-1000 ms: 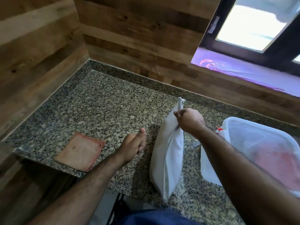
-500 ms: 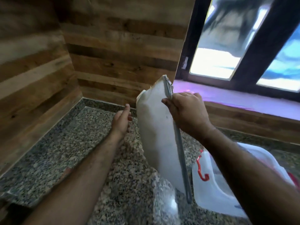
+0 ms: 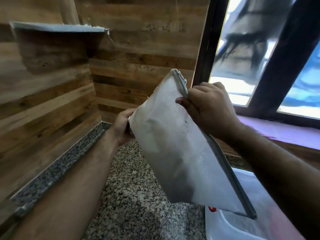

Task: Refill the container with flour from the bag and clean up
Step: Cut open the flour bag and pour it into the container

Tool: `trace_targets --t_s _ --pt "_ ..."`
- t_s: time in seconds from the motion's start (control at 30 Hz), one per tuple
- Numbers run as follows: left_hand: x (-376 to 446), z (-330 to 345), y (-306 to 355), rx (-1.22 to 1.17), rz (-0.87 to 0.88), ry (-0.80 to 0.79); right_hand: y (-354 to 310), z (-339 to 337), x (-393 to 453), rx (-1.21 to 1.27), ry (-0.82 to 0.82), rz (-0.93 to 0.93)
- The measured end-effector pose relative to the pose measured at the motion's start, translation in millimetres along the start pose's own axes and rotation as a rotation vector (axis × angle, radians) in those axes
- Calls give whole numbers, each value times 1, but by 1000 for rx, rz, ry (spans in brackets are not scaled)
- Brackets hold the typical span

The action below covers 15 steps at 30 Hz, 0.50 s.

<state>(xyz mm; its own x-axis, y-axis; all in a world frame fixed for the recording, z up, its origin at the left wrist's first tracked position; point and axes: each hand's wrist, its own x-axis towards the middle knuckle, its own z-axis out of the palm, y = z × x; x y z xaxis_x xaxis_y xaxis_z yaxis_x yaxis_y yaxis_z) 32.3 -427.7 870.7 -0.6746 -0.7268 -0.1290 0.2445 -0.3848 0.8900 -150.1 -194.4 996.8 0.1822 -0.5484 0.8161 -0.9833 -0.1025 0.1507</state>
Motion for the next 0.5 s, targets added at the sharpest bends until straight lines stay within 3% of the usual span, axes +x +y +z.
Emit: trace_targets --t_s 0.2,0.5 --pt "-30 31 8 -57 76 -141 27 -41 -38 31 -18 103" --pt "-67 100 8 -21 246 -54 65 -68 -80 60 -37 148"
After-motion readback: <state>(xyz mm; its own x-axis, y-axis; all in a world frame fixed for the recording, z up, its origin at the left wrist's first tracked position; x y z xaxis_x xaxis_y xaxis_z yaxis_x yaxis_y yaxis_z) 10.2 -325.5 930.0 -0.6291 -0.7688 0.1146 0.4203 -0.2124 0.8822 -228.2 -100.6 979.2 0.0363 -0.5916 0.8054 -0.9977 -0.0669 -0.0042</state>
